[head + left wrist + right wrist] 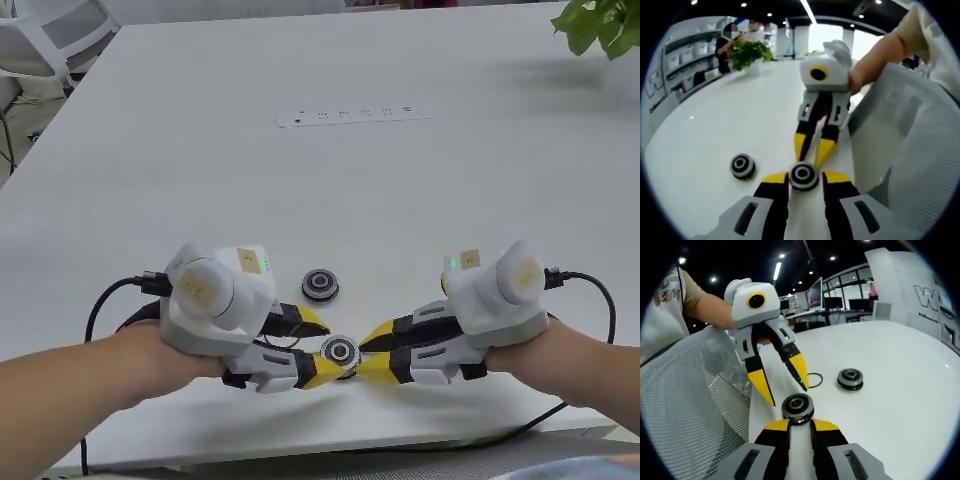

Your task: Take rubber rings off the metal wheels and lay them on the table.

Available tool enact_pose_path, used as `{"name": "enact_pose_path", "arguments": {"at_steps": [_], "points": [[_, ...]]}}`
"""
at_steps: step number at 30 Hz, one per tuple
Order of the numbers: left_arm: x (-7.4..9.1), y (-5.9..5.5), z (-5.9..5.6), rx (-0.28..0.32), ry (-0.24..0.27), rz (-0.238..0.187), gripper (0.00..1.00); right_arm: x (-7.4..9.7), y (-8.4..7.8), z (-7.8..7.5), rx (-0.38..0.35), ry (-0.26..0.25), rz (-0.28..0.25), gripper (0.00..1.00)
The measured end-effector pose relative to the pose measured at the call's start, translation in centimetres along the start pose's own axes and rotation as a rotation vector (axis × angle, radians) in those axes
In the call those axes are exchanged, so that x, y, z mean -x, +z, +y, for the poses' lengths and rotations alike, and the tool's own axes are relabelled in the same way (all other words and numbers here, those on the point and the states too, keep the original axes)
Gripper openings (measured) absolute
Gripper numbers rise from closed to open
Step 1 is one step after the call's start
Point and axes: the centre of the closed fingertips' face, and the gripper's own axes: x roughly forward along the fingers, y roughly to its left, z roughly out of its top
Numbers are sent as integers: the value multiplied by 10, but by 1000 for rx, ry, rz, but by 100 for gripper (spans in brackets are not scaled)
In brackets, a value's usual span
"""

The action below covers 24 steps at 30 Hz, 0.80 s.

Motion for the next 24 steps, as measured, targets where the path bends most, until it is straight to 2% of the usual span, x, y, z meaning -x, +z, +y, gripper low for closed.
{"name": "enact_pose_path", "arguments": {"at_steps": [8, 17, 24], "points": [[-7, -4, -1, -9, 2, 19, 21, 0, 0, 0, 1, -2, -2, 11], [-6, -2, 4, 8, 46, 1, 14, 0, 0, 0, 3, -5, 0, 10], [-6, -2, 4, -2, 66, -12, 14, 0, -1, -1, 3, -12, 9, 7]]}}
